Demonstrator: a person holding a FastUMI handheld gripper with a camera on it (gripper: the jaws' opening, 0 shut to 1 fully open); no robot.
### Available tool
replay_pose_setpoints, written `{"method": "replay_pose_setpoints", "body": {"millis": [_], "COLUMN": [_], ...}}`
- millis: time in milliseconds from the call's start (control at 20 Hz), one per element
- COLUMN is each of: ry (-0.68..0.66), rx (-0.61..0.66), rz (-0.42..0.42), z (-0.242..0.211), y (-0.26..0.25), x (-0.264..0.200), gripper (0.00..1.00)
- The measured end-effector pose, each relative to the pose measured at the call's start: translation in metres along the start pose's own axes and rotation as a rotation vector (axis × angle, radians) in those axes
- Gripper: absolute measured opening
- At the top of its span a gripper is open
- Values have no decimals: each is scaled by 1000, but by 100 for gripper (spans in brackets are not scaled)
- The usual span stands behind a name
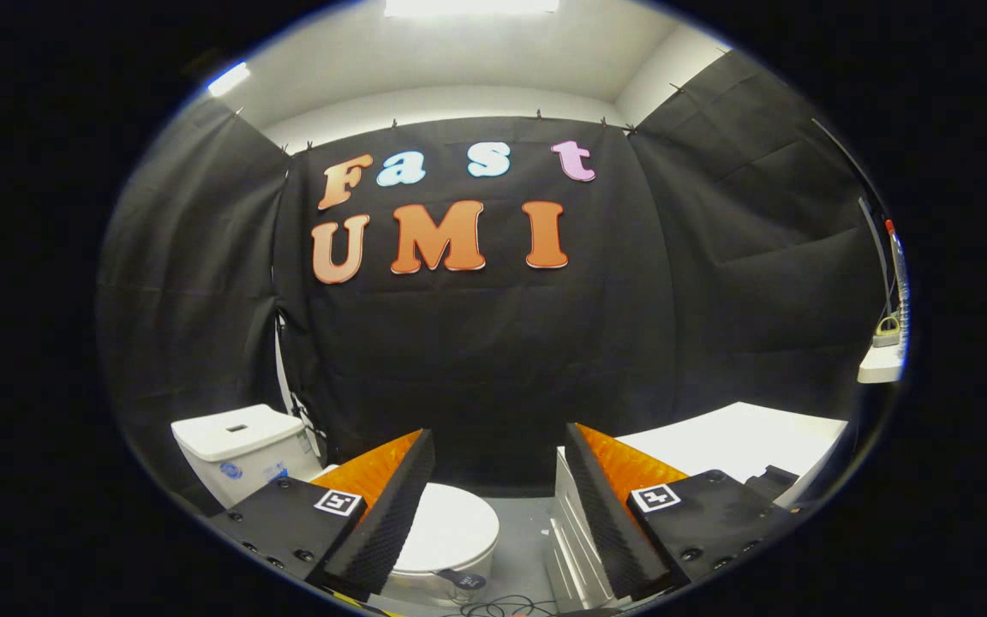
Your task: Open the toilet lid.
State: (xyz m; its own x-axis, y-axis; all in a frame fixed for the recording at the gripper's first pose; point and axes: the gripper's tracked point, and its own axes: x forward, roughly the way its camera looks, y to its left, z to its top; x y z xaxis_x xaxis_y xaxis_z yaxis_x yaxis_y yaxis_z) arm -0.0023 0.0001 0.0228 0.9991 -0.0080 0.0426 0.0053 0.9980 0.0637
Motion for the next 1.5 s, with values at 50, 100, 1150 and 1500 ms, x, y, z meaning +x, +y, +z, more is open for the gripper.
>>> {"method": "replay_pose_setpoints", "body": {"millis": [50, 100, 1150, 1500], "ry": [-11, -15, 407, 581], "rx": [27, 56, 368, 628], "rz": [-5, -9, -155, -262], "z": [4, 7, -265, -346], "y": [1, 3, -1, -24], "x": [1, 2, 68, 49], "gripper": [98, 98, 98, 98]}}
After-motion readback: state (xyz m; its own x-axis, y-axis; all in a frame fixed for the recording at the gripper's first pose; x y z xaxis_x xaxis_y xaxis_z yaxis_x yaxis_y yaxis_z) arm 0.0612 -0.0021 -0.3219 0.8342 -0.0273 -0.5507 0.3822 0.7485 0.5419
